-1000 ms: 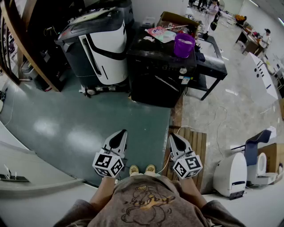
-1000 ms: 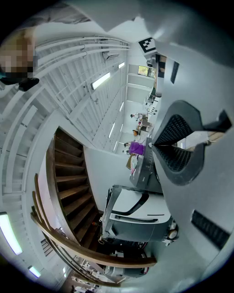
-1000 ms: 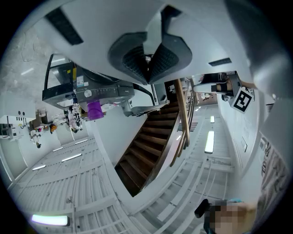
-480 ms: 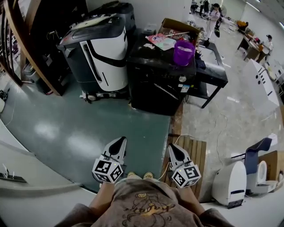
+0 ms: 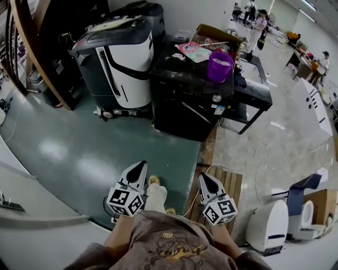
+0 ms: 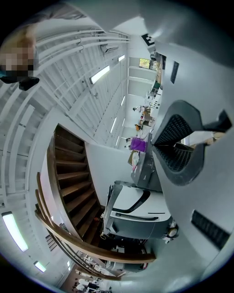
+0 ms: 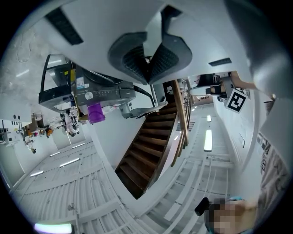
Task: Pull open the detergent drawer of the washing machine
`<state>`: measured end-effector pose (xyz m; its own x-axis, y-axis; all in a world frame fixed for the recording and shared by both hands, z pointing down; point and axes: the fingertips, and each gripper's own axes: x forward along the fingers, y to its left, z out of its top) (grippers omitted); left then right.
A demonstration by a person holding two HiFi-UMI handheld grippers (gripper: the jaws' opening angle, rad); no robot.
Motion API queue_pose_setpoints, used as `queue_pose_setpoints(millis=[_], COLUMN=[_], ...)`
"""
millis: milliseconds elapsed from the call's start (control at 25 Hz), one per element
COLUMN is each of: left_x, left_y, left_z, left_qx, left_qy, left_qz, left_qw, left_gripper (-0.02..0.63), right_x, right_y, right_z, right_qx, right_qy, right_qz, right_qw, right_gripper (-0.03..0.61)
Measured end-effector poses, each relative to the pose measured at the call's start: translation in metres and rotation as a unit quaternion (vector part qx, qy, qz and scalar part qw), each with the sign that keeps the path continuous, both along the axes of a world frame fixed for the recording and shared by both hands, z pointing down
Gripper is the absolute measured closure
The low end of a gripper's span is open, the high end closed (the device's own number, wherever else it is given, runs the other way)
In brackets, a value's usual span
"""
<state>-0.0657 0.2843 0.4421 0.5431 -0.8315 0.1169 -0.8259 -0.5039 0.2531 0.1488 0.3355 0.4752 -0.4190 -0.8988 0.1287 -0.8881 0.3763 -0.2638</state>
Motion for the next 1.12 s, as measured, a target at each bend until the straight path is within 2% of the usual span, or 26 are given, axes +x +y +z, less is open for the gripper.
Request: queue_pose_setpoints(millis=[600,1120], left_x=[0.008,0.001], left_y=[-0.079,-0.195], left_z=[0.014,0.006], left_qx=[-0.001,-0.008], left_qy=[0.018,0.035], left_qz=[-0.001,0.017], left_qw=[0.9998,0.9992], left_gripper=[0.591,0.591], right_x=[-0.003,-0.010], right_y=[-0.078,-0.188], right_z=[0.006,-0.006], right_qx=[-0.001,-0.006], right_qy=[0.002,0.013], right_qz=[-0.012,0.000], right_qw=[1.000,1.000], right_gripper=[0.578,0.578])
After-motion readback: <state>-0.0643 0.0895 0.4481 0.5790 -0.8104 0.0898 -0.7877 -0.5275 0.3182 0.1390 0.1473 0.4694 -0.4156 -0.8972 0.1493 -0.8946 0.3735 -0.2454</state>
